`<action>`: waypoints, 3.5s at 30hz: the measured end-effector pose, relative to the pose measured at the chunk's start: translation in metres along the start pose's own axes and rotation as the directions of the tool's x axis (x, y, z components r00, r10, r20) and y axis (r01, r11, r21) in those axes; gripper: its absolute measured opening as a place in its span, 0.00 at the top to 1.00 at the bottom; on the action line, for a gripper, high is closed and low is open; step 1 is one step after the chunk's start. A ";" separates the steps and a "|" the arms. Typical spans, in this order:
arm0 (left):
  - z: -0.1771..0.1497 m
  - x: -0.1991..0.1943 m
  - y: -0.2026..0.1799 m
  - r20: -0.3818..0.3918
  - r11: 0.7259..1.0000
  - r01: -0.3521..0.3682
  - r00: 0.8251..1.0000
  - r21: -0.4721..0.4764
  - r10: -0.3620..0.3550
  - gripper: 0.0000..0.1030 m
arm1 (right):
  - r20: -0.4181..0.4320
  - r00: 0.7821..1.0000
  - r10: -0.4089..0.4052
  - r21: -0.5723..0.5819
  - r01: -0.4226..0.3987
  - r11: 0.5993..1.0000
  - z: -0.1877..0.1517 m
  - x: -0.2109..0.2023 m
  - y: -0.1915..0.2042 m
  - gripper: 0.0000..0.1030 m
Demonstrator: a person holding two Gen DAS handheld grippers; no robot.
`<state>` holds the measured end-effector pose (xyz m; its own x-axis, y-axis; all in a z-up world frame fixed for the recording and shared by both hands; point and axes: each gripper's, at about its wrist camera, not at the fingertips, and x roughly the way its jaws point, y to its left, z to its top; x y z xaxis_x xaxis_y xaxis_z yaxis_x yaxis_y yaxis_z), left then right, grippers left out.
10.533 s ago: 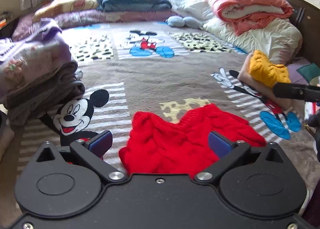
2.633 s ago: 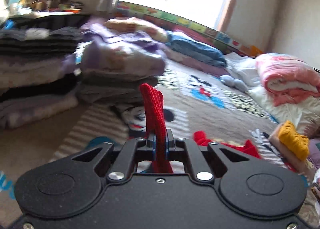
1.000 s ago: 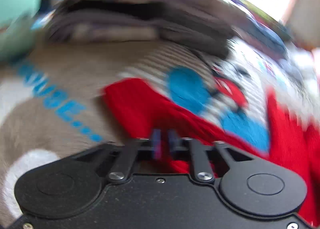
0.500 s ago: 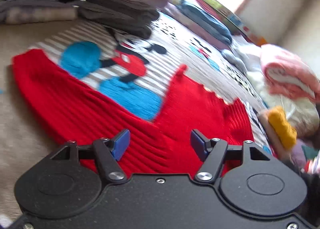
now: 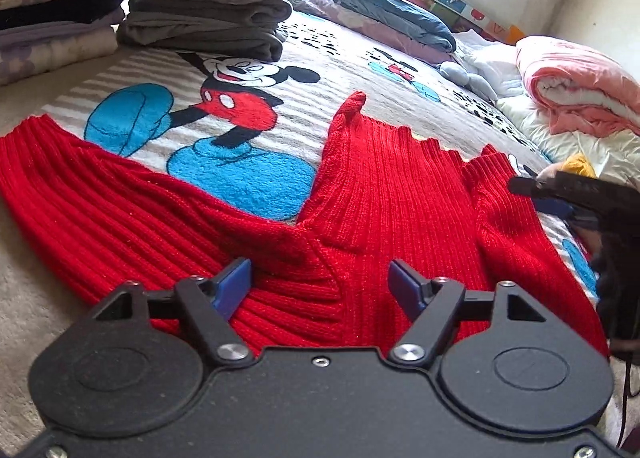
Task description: Fold clothes
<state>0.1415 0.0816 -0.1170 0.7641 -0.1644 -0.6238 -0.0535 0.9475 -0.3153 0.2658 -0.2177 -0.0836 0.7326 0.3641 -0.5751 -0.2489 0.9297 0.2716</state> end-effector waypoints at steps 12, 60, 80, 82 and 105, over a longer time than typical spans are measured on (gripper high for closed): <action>-0.004 0.004 -0.008 0.006 0.997 -0.030 1.000 0.066 0.030 0.28 | 0.086 0.996 -0.020 0.007 0.020 1.000 0.016 -0.011 -0.007 0.90; -0.020 0.010 -0.024 0.042 0.973 -0.090 0.996 0.215 0.082 0.20 | 0.299 0.874 -0.384 0.576 0.156 0.802 -0.113 -0.169 -0.167 0.87; -0.020 -0.029 -0.018 0.069 0.960 -0.082 0.996 0.268 0.065 0.31 | 0.128 0.992 -0.025 0.150 0.006 0.989 -0.153 -0.135 -0.027 0.95; -0.014 -0.035 -0.013 0.084 0.968 -0.057 0.996 0.245 0.038 0.33 | 0.136 0.991 -0.003 0.115 -0.013 0.993 -0.147 -0.139 -0.018 0.89; 0.038 0.038 -0.116 -0.159 0.801 0.308 0.951 0.513 -0.264 0.61 | -0.023 0.992 0.122 0.033 -0.122 0.992 -0.085 -0.072 -0.021 0.84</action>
<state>0.2006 -0.0240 -0.0771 0.6388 -0.4498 -0.6242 0.5221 0.8493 -0.0776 0.1647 -0.2589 -0.1141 0.6818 0.4764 -0.5552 -0.3154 0.8762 0.3645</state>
